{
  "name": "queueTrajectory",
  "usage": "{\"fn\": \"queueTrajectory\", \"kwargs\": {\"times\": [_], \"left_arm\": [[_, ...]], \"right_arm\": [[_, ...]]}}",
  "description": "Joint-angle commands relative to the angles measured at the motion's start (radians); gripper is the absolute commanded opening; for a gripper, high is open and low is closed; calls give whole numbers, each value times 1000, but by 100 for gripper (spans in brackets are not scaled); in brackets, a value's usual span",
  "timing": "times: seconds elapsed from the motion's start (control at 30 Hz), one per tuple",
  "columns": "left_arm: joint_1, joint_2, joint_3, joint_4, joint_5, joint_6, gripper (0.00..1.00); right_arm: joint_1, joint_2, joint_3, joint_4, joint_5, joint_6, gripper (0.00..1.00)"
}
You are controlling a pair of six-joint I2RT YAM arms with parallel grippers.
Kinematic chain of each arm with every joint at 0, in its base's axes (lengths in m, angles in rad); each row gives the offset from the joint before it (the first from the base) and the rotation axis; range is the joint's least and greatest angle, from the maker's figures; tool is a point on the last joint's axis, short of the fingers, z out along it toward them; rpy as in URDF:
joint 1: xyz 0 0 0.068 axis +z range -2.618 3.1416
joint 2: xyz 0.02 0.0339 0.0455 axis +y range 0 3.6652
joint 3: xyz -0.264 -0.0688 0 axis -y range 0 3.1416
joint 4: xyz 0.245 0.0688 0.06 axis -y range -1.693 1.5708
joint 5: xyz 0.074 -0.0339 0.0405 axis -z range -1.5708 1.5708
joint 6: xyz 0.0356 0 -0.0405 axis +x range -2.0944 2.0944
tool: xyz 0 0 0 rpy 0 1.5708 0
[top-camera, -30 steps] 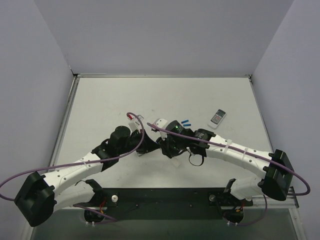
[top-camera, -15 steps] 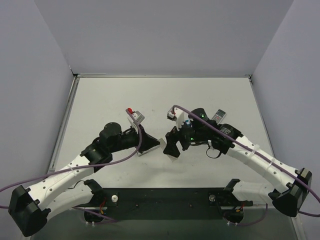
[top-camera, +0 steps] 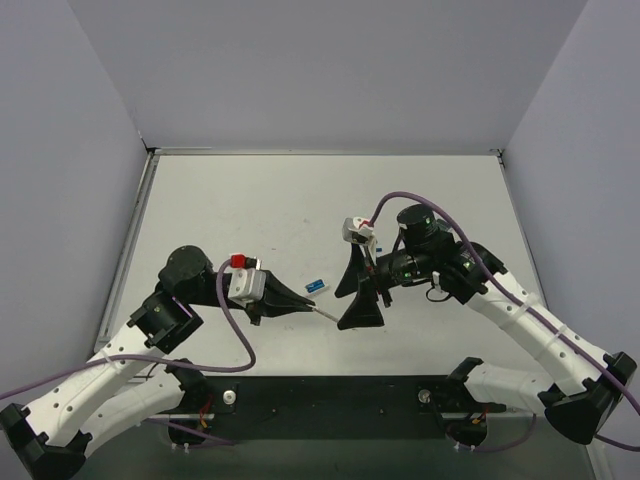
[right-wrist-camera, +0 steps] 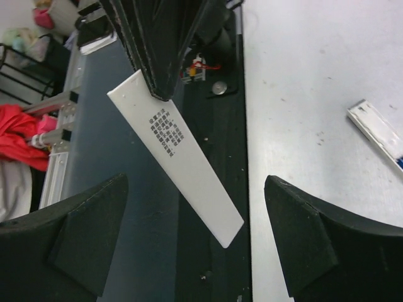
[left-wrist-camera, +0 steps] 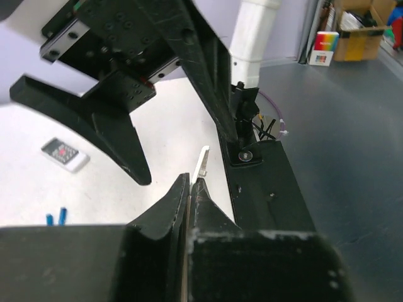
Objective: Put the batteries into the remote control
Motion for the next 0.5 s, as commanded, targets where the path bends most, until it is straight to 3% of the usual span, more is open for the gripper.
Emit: {"fn": "queueTrajectory", "kwargs": {"times": [0.0, 0.47], "left_arm": [[2, -29, 45, 11, 135, 163, 0], [-1, 41, 77, 116, 239, 197, 0]], "right_arm": [[0, 27, 53, 9, -230, -64, 84], [75, 152, 110, -43, -368, -211, 80]]}}
